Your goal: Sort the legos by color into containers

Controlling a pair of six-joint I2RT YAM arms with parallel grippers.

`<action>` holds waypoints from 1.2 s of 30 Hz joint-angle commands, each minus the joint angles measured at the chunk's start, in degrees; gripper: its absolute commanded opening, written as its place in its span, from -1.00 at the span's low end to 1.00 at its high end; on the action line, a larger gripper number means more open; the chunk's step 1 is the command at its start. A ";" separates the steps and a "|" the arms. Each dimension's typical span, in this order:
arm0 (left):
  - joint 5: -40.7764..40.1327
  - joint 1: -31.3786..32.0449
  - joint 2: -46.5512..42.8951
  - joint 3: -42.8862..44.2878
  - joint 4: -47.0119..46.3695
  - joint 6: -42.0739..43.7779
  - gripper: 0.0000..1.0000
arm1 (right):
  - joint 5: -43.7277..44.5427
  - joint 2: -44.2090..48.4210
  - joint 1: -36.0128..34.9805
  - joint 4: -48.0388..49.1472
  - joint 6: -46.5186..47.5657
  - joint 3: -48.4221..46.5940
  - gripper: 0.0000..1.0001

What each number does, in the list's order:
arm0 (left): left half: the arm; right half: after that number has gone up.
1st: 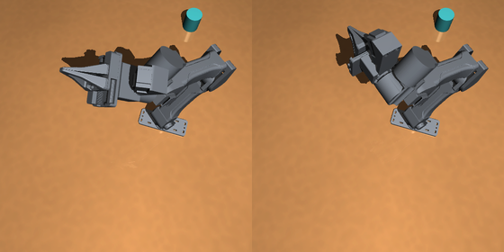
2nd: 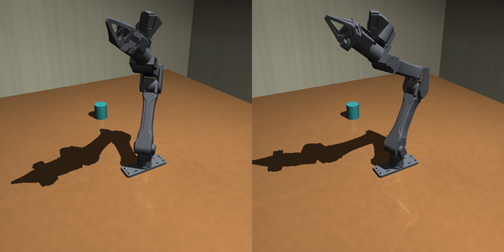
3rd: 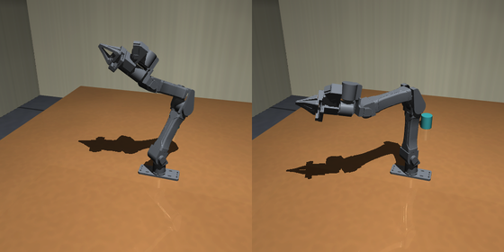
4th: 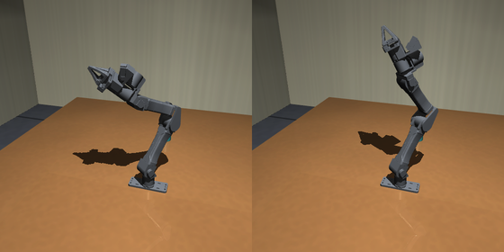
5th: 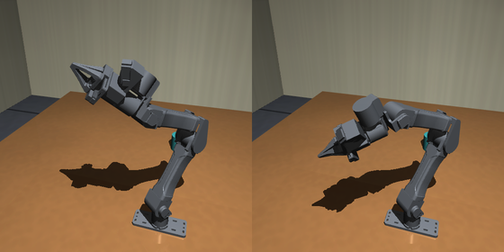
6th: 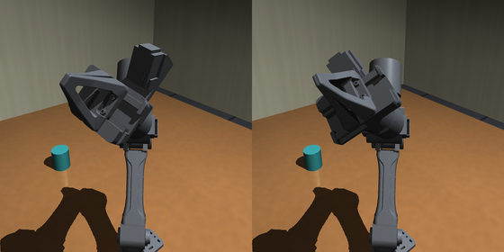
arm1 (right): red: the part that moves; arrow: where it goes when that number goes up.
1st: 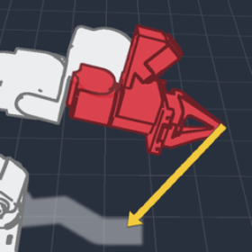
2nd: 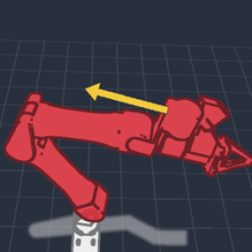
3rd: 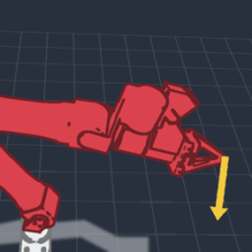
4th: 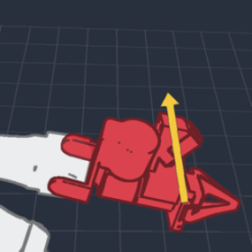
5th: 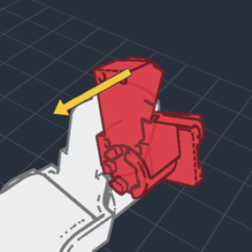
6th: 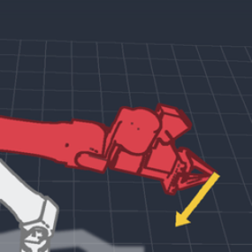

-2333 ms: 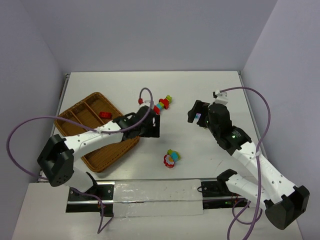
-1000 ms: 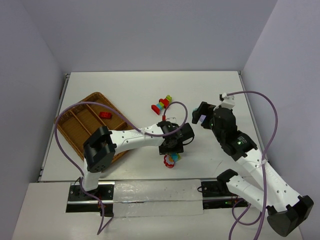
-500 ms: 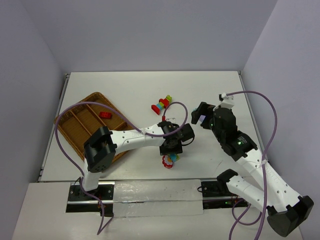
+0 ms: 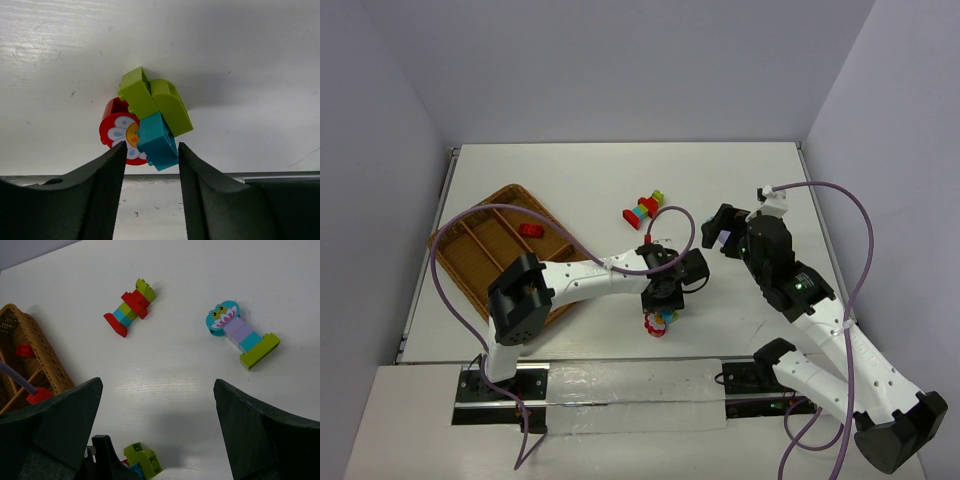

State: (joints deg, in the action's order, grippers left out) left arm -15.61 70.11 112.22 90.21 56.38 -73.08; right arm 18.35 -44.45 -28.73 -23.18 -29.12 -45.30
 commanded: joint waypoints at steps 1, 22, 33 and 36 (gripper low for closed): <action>1.48 0.56 0.21 -0.30 -1.41 -0.75 0.01 | 0.20 0.76 -0.19 2.79 -0.67 0.04 1.00; -4.29 -9.13 -10.43 -4.51 -3.17 9.77 -0.99 | -7.48 0.56 2.30 2.37 0.82 1.27 0.99; -2.73 -15.28 -17.62 -3.60 -14.11 21.26 -1.00 | -25.91 -5.28 3.24 12.85 -1.92 4.16 1.00; 2.91 -17.25 -19.38 -6.30 -17.28 22.69 -1.00 | -30.91 -8.46 3.47 15.40 -3.39 3.99 0.90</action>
State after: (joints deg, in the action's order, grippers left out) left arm -18.19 55.58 96.01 85.22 46.22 -54.61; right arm -5.07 -49.80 -25.71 -15.05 -30.26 -41.19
